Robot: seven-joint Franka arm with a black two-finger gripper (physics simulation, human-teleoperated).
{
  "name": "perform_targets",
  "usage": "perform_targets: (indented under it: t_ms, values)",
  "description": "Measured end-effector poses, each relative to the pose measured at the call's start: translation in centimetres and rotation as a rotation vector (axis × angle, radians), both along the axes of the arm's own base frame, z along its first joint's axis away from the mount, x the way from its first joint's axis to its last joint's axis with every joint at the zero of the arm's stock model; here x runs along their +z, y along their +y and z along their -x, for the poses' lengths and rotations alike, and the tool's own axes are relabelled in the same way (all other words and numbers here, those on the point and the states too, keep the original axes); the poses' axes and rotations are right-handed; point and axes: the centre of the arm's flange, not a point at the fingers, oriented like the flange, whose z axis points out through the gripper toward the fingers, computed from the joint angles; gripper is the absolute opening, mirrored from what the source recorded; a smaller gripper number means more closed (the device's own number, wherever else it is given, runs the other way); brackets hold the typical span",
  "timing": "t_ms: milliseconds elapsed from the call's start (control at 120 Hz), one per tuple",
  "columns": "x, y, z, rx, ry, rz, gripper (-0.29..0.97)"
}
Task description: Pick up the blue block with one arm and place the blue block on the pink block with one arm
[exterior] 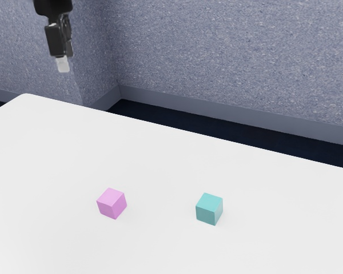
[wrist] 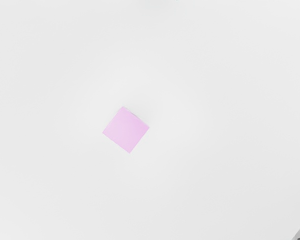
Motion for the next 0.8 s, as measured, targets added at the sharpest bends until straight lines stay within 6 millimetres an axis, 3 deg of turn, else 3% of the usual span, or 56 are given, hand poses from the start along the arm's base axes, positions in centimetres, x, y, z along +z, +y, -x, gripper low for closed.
perform_targets:
  t_ms: [283, 325, 392, 425, 525, 625, 742, 800]
  values:
    - [0.2, -5.7, 1.8, -0.105, 0.003, 0.024, 0.68]
    - [-1.0, -5.5, 2.7, -0.105, 0.035, 0.022, 0.68]
    - [-4.2, -2.0, 4.6, -0.050, 0.091, 0.014, 0.68]
    - [-5.9, -1.6, 5.2, -0.054, 0.108, 0.004, 0.68]
    - [-11.8, -3.1, 4.8, -0.147, 0.124, -0.015, 0.68]
    - [-14.9, -4.0, 3.0, -0.213, 0.128, 0.002, 0.68]
    - [-16.5, -6.1, 1.6, -0.299, 0.123, 0.007, 0.68]
    - [-18.4, -6.9, 0.3, -0.332, 0.138, 0.017, 0.68]
